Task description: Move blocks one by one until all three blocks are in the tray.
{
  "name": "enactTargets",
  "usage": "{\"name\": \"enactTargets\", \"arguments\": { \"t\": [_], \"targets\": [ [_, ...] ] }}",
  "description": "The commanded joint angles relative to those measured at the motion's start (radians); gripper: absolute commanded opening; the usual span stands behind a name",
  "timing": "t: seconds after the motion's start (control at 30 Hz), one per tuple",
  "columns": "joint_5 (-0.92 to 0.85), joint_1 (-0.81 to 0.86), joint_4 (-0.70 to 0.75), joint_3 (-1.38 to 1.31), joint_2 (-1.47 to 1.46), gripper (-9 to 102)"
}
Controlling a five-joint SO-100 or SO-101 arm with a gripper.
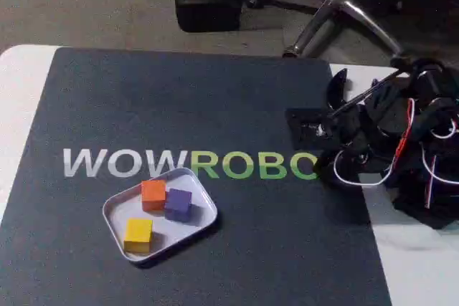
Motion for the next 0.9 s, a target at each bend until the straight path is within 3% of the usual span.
{"name": "enactTargets", "arguments": {
  "t": [0.0,0.87],
  "targets": [
    [0.006,0.005,0.011,-0.005,0.002,-5],
    [0.006,-0.018,0.011,-0.005,0.002,-5]
  ]
}}
